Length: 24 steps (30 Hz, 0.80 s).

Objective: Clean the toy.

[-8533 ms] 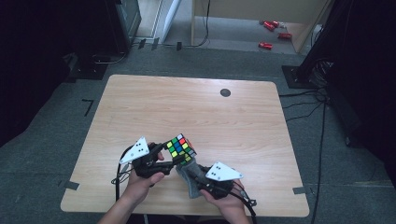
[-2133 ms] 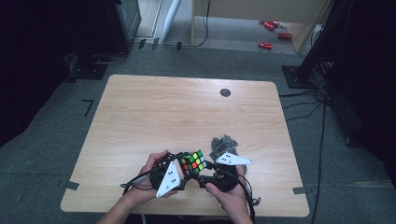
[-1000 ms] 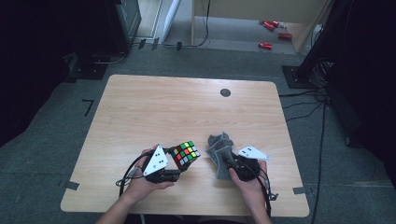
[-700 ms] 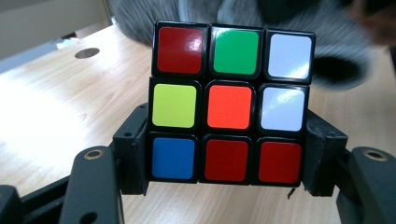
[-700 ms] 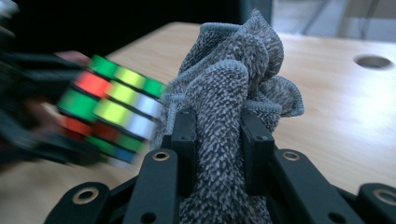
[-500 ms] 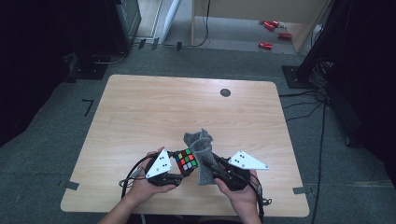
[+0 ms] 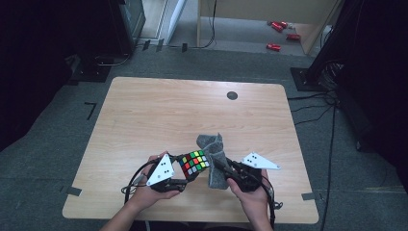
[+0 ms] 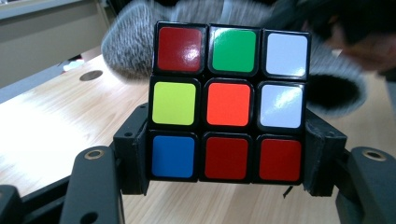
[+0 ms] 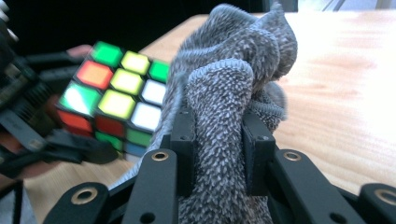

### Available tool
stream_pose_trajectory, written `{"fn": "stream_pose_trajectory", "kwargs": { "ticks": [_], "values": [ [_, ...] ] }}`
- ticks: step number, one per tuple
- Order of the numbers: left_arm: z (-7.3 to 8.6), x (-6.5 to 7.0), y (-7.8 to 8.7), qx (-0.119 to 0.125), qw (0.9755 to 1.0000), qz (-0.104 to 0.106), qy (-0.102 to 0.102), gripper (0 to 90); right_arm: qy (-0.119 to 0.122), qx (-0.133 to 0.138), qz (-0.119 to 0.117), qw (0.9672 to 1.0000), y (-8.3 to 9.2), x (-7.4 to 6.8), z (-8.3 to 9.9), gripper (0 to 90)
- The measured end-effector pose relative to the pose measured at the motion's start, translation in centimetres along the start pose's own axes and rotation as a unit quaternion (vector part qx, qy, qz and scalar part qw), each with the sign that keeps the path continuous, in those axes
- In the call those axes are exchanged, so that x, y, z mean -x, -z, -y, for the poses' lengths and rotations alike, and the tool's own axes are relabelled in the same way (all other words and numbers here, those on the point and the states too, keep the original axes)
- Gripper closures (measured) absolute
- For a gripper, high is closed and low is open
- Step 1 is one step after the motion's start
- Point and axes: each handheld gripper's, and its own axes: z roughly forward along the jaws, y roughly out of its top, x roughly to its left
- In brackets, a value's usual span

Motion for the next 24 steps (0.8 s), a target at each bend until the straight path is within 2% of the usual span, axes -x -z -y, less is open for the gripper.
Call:
{"fn": "stream_pose_trajectory", "kwargs": {
  "ticks": [4,6,8,9,11,13,15,17,19,21,24],
  "values": [
    [0.1,0.4,-0.4,-0.013,0.9998,0.003,-0.012,34.0,0.019,0.04,-0.036,0.9984,1.0,-1.7,-0.9,71.4],
    [-0.1,0.8,-0.5,-0.012,0.9998,0.009,-0.014,34.0,0.034,0.042,-0.052,0.9972,0.9,-2.8,-1.0,71.1],
    [-0.2,0.9,-0.5,-0.014,0.9997,0.008,-0.018,34.0,0.048,0.039,-0.054,0.9966,0.6,-3.6,-0.9,70.7],
    [-0.3,0.9,-0.5,-0.013,0.9997,0.008,-0.016,34.0,0.049,0.038,-0.052,0.9967,0.5,-3.6,-0.8,70.6],
    [-0.4,0.7,-0.2,-0.005,0.9999,0.01,-0.009,34.0,0.035,0.038,-0.048,0.9975,0.3,-2.8,-0.7,70.5],
    [-0.5,0.6,0.0,0.002,1.0,0.007,-0.005,34.0,0.017,0.03,-0.03,0.9989,0.3,-1.8,-0.4,70.6],
    [-0.6,0.5,0.2,0.009,0.9999,0.007,-0.002,34.0,0.013,0.018,-0.003,0.9998,0.2,-0.9,-0.2,70.8],
    [-0.6,0.4,0.2,0.01,0.9999,0.006,-0.001,34.0,0.012,0.01,0.012,0.9998,0.3,-0.4,-0.1,70.8],
    [-0.4,0.3,0.1,0.002,1.0,0.002,-0.004,34.0,0.006,0.024,0.008,0.9997,0.6,-0.4,-0.3,70.7],
    [-0.2,0.4,-0.2,-0.008,0.9999,0.0,-0.007,34.0,0.014,0.039,-0.008,0.9991,1.0,-0.9,-0.7,70.5],
    [-0.3,0.6,-0.3,-0.01,0.9999,0.003,-0.007,33.9,0.034,0.053,-0.032,0.9975,1.2,-2.3,-1.1,70.1]
  ]
}}
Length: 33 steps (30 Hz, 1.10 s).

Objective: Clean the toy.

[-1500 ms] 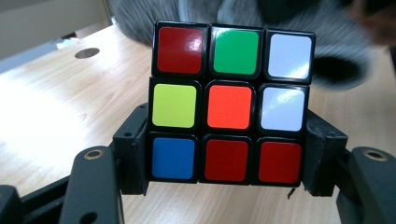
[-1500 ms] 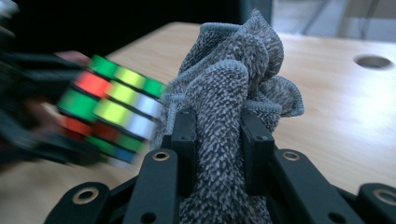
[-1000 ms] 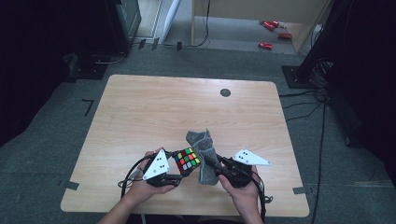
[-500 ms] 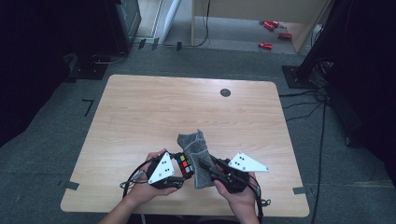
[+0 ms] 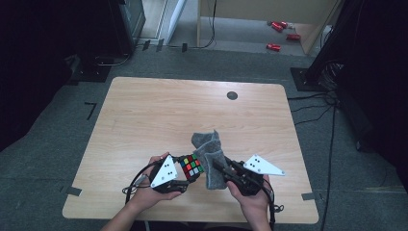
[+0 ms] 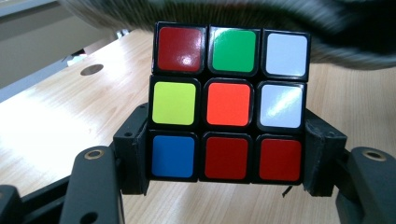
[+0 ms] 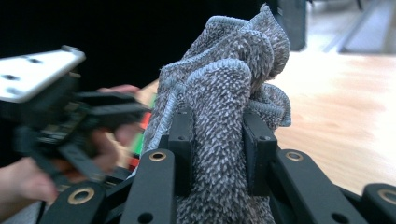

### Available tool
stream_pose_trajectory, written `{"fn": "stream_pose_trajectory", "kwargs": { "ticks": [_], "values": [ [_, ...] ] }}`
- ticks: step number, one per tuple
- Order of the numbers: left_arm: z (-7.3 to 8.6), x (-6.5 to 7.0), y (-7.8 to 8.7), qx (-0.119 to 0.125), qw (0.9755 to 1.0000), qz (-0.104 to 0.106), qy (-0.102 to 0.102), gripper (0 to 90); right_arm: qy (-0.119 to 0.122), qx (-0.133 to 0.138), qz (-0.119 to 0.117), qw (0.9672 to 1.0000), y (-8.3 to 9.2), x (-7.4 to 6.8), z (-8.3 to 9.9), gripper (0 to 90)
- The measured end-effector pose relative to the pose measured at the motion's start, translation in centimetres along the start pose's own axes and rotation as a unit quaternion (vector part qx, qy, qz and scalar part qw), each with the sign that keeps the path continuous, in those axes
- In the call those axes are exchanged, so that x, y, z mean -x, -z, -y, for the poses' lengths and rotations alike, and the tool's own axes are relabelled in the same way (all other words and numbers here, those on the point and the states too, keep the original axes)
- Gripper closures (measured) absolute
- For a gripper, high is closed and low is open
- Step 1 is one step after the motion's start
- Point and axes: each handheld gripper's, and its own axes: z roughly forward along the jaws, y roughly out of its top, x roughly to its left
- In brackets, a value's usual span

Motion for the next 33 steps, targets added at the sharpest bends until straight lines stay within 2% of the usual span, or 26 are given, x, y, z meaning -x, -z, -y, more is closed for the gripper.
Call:
{"fn": "stream_pose_trajectory", "kwargs": {
  "ticks": [3,5,8,12,14,18,22,24,26,28,33],
  "values": [
    [-0.3,0.2,0.2,0.008,0.9999,0.005,0.001,33.9,0.01,-0.002,-0.018,0.9998,-0.2,-0.9,-0.1,69.5],
    [-0.3,0.2,0.3,0.012,0.9999,0.005,0.001,34.0,0.006,-0.005,-0.023,0.9997,-0.4,-0.8,0.0,69.3],
    [-0.4,0.0,0.5,0.021,0.9997,0.005,0.01,34.0,-0.008,-0.013,-0.01,0.9998,-0.5,0.3,0.4,69.1],
    [-0.3,-0.2,0.5,0.021,0.9997,0.004,0.012,33.9,-0.016,-0.037,0.027,0.9988,-0.5,1.6,0.9,69.2],
    [-0.1,-0.3,0.4,0.015,0.9999,0.002,0.007,33.9,-0.021,-0.033,0.029,0.9988,-0.3,1.8,0.8,69.2],
    [0.2,-0.1,0.0,0.003,1.0,0.003,0.002,33.9,-0.013,-0.019,0.008,0.9997,-0.2,0.9,0.4,69.1],
    [0.1,0.2,-0.1,0.003,1.0,0.008,-0.004,33.9,0.004,-0.009,-0.017,0.9998,-0.4,-0.5,0.3,69.0],
    [0.0,0.2,0.0,0.003,1.0,0.004,-0.006,33.9,0.011,-0.011,-0.018,0.9997,-0.7,-0.9,0.5,68.8],
    [-0.1,0.2,0.1,0.005,1.0,0.002,-0.006,33.9,0.007,-0.013,-0.017,0.9997,-0.8,-0.5,0.7,68.6],
    [-0.2,0.1,0.3,0.009,0.9999,0.0,-0.004,33.9,-0.001,-0.015,-0.011,0.9998,-0.8,0.0,0.9,68.5],
    [-0.2,0.0,0.4,0.019,0.9998,0.001,0.002,33.9,-0.006,-0.035,0.025,0.9991,-0.7,1.4,1.3,68.5]
  ]
}}
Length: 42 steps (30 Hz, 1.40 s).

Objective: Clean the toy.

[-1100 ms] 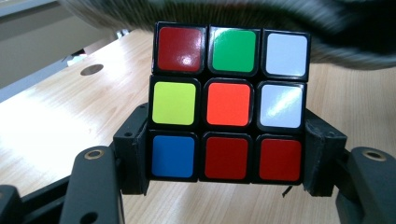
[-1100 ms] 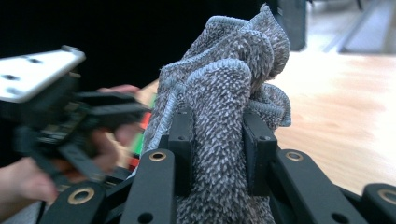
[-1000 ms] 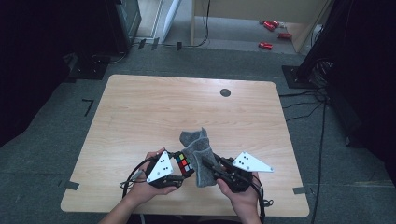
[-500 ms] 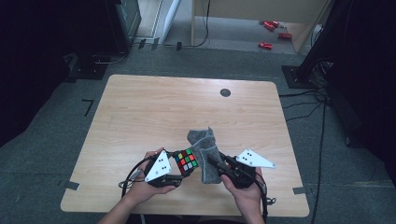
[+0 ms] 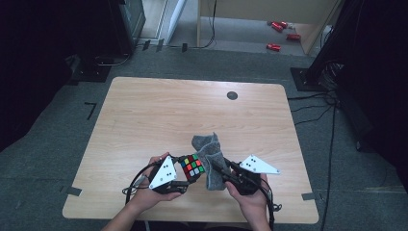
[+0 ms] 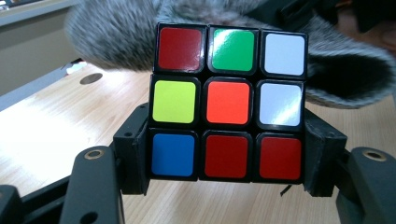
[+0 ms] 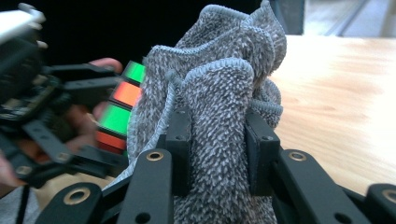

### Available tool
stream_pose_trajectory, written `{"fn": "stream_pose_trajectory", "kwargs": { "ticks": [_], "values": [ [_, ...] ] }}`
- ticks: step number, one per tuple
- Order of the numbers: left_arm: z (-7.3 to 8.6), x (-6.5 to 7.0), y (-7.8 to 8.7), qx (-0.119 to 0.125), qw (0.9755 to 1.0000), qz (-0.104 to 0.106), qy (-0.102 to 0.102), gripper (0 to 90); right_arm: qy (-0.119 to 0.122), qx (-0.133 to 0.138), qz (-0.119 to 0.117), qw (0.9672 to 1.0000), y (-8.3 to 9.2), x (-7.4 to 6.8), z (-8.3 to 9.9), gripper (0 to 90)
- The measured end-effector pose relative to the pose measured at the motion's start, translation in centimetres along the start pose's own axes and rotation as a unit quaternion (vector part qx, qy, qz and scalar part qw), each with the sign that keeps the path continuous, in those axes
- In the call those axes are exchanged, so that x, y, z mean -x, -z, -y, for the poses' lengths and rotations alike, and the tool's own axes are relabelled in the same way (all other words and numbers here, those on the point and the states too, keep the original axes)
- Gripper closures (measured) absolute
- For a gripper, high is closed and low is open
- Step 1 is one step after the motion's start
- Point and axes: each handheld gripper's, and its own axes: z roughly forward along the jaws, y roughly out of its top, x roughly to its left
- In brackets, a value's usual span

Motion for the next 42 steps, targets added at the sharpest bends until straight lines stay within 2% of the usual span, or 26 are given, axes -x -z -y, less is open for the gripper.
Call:
{"fn": "stream_pose_trajectory", "kwargs": {
  "ticks": [3,5,9,12,15,20,22,24,26,28,31,33,34,36,42],
  "values": [
    [0.2,-0.1,-0.1,-0.006,1.0,-0.001,0.001,33.9,-0.005,0.007,0.002,1.0,0.3,0.1,-0.2,68.5],
    [0.4,-0.1,-0.4,-0.017,0.9998,-0.003,0.0,33.9,-0.005,0.016,-0.006,0.9998,0.5,-0.4,-0.4,68.5],
    [0.5,0.2,-0.7,-0.026,0.9996,0.003,-0.005,33.9,0.017,0.025,-0.032,0.999,0.4,-2.1,-0.8,68.3],
    [0.3,0.3,-0.5,-0.021,0.9997,0.001,-0.01,33.9,0.037,0.022,-0.032,0.9986,0.1,-2.9,-0.7,67.9],
    [0.1,0.1,-0.2,-0.012,0.9999,0.0,-0.006,33.9,0.015,0.02,-0.032,0.9992,0.0,-1.9,-0.4,67.8],
    [-0.1,-0.1,0.2,0.006,1.0,0.001,0.002,33.9,-0.006,0.001,0.003,1.0,-0.1,0.0,0.1,68.1],
    [-0.1,-0.2,0.2,0.008,1.0,0.0,0.004,33.9,-0.01,-0.001,0.01,0.9999,0.0,0.3,0.2,68.1],
    [0.0,-0.2,0.1,0.0,1.0,-0.002,0.003,33.9,-0.013,0.005,0.011,0.9998,0.2,0.3,0.0,68.1],
    [0.2,-0.2,-0.2,-0.014,0.9999,-0.003,-0.002,33.9,-0.01,0.017,0.0,0.9998,0.5,-0.2,-0.3,68.1],
    [0.4,0.0,-0.5,-0.023,0.9997,-0.001,-0.006,33.9,0.001,0.029,-0.016,0.9995,0.6,-1.1,-0.7,68.1],
    [0.2,0.3,-0.5,-0.021,0.9997,0.003,-0.01,33.9,0.022,0.031,-0.036,0.9986,0.5,-2.4,-0.9,67.8],
    [0.1,0.4,-0.4,-0.02,0.9997,0.0,-0.014,33.9,0.04,0.027,-0.033,0.9983,0.1,-2.8,-0.6,67.4],
    [0.1,0.3,-0.3,-0.019,0.9997,0.0,-0.014,33.9,0.04,0.027,-0.032,0.9983,0.1,-2.7,-0.5,67.3],
    [0.0,0.2,-0.1,-0.011,0.9999,0.002,-0.008,33.9,0.024,0.027,-0.037,0.9987,-0.1,-2.1,-0.3,67.2],
    [-0.1,-0.2,0.3,0.01,0.9999,0.003,0.006,33.9,-0.001,0.007,0.004,1.0,-0.1,-0.1,0.2,67.8]
  ]
}}
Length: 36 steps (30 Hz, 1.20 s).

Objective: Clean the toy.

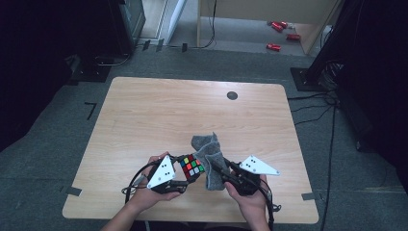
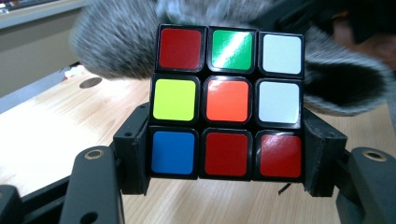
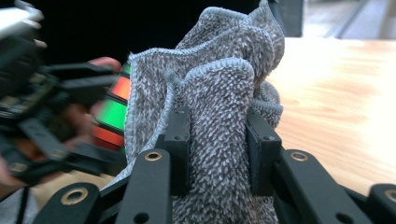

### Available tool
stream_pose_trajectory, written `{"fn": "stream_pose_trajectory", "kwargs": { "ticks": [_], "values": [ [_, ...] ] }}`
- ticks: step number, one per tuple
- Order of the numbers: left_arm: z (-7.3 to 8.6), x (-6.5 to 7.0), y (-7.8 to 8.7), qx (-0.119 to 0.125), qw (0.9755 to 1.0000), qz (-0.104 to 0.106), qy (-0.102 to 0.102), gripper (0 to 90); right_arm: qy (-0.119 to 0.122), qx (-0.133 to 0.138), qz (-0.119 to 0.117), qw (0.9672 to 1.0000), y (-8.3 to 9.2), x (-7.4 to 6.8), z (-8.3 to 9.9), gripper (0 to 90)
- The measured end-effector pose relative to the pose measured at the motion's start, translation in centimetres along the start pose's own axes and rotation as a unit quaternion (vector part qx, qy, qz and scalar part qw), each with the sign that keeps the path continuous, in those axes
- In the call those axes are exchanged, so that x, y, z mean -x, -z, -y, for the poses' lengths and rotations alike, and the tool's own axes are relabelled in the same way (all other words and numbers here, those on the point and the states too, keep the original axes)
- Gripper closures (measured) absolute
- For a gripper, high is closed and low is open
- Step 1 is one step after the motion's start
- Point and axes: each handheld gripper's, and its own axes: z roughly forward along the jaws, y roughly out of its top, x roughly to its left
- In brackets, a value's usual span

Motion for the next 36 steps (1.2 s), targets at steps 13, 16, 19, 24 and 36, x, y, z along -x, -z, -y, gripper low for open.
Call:
{"fn": "stream_pose_trajectory", "kwargs": {
  "ticks": [13,16,19,24,36],
  "values": [
    [0.2,0.5,-0.5,-0.024,0.9996,-0.004,-0.014,33.9,0.018,0.021,-0.034,0.999,0.1,-2.4,-0.5,68.2],
    [0.0,0.2,-0.1,-0.007,1.0,0.001,-0.004,33.9,0.002,0.017,-0.021,0.9996,0.0,-1.3,-0.2,68.5],
    [-0.2,0.0,0.2,0.01,0.9999,0.005,0.005,33.9,-0.006,0.008,0.008,0.9999,0.1,-0.2,0.1,69.1],
    [0.2,-0.3,-0.1,-0.011,0.9999,-0.004,0.007,33.9,-0.014,0.015,0.014,0.9997,0.5,0.1,-0.2,69.3],
    [-0.1,0.3,0.0,-0.002,1.0,0.004,-0.007,33.9,0.013,0.02,-0.012,0.9997,0.1,-1.2,-0.2,69.1]
  ]
}}
